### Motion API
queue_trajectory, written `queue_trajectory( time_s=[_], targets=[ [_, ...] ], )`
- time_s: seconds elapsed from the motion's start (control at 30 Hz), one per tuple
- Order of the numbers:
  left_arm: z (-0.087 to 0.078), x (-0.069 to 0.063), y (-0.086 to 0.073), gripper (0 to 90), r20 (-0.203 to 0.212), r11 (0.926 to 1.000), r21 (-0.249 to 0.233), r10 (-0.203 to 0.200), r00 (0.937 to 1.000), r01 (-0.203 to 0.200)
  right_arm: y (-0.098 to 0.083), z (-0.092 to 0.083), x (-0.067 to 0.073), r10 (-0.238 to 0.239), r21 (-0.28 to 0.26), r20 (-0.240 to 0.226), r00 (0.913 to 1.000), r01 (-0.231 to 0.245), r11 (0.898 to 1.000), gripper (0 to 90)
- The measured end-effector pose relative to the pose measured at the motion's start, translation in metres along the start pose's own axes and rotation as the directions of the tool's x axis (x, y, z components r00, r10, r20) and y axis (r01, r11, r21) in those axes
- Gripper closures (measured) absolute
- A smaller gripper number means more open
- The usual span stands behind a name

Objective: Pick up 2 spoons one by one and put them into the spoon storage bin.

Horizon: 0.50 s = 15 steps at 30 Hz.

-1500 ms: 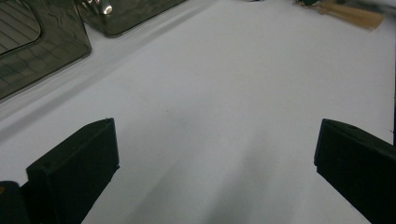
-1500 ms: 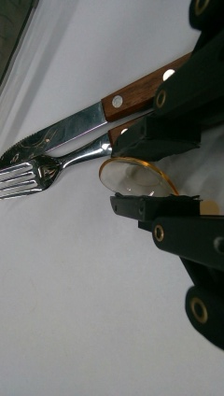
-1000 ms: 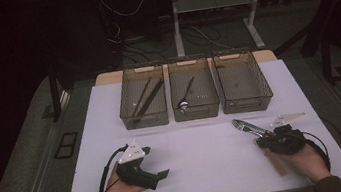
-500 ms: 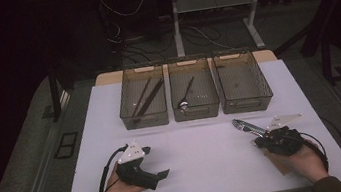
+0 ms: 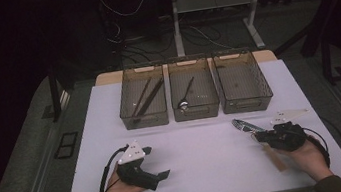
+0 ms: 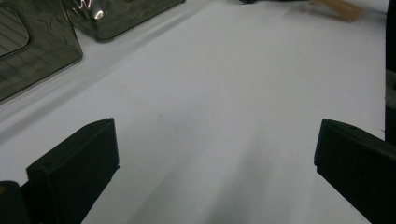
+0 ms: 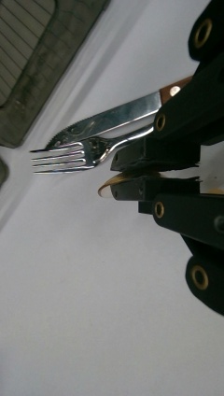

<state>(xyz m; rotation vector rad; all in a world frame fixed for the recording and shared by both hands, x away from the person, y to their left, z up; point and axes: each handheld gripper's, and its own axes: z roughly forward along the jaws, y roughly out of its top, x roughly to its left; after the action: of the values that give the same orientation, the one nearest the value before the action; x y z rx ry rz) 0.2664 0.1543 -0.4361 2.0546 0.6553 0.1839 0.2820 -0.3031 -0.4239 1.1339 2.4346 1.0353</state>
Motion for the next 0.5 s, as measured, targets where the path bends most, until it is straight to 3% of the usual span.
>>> queue_trajectory(
  time_s=[0.5],
  targets=[
    [0.0, 0.001, -0.002, 0.0, 0.02, 0.9997, -0.021, 0.012, 0.9997, -0.011, 0.024, -0.012, -0.012, 0.02, -0.1, -0.007, 0.9998, -0.021, 0.995, 84.9]
  ],
)
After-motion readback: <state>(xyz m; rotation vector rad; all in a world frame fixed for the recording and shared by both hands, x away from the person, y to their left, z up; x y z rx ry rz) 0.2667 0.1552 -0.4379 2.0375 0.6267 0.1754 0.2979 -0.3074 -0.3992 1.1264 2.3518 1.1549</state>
